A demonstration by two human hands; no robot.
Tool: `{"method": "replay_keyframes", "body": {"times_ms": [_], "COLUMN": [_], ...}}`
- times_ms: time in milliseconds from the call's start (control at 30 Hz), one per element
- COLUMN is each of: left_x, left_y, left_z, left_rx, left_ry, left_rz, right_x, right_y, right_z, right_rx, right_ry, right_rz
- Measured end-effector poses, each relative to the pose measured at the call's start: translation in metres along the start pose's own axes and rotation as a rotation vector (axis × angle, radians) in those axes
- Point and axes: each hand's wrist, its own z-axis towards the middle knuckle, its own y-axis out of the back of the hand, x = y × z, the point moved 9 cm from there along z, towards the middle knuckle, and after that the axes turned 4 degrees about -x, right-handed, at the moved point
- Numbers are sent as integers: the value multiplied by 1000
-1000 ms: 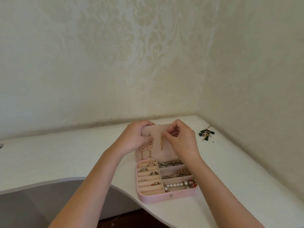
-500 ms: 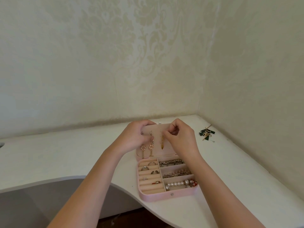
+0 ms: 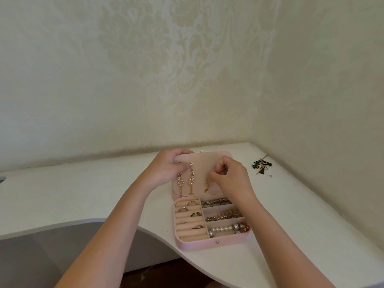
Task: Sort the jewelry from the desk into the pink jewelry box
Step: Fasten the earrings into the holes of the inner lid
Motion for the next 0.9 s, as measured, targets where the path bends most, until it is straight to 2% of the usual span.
{"method": "replay_keyframes", "body": {"times_ms": [233, 467, 600, 733, 900], "left_x": [1, 0, 5, 13, 15], "left_y": [-2, -8, -5, -6, -8], "left_z": [1, 3, 9, 10, 10], "left_rx": [8, -120, -90, 5, 83], "left_ry": [25, 13, 39, 113, 104], "left_rz": [-24, 100, 137, 2, -83], "right_x": [-6, -7, -7, -10, -10], "right_y": [-6, -9, -11, -10, -8], "right_z": [-1, -2, -4, -4, -4], "right_rx": [19, 0, -1, -11, -29], "right_ry": [-21, -14, -20, -33, -37], "right_rz": [24, 56, 85, 98, 99]}}
